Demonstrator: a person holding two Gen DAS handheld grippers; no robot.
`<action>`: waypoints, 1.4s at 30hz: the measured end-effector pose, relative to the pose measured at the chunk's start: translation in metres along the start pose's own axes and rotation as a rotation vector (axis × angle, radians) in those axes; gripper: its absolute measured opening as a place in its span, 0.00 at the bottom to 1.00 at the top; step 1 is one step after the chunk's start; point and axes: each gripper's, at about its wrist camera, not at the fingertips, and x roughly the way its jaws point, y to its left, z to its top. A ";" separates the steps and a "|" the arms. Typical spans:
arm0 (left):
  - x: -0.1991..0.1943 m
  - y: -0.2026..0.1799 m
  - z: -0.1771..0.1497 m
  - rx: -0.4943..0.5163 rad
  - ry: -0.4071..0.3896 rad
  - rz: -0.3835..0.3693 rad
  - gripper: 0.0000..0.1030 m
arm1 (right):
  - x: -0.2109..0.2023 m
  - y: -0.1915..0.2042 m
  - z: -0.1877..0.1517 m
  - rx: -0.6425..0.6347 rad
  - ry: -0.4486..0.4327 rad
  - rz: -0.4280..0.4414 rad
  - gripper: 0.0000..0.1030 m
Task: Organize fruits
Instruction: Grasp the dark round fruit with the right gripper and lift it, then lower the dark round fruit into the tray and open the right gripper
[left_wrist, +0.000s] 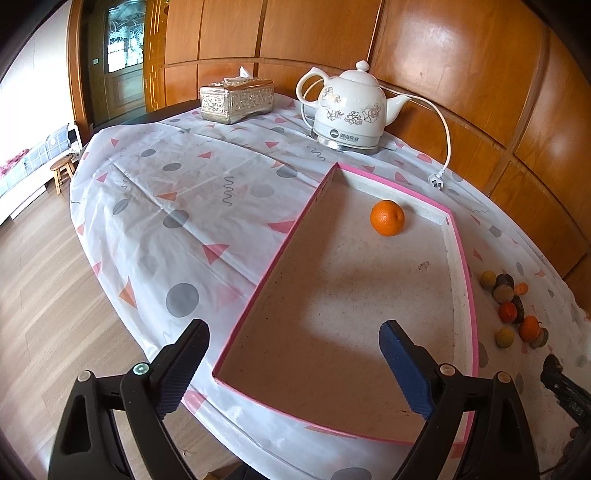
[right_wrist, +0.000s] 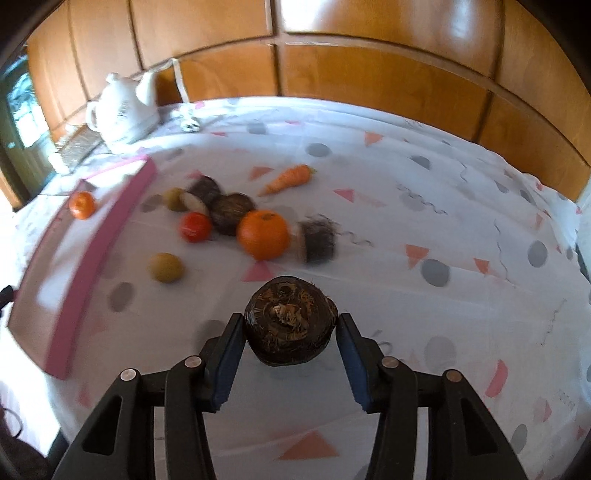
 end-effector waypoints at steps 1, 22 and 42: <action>0.000 0.000 0.000 -0.001 -0.001 0.000 0.92 | -0.002 0.006 0.002 -0.011 -0.004 0.017 0.49; 0.003 0.015 0.001 -0.041 0.003 0.016 0.92 | 0.029 0.206 0.063 -0.395 -0.004 0.299 0.50; 0.000 0.006 0.000 -0.014 -0.001 -0.001 0.92 | 0.006 0.142 0.043 -0.221 -0.111 0.191 0.68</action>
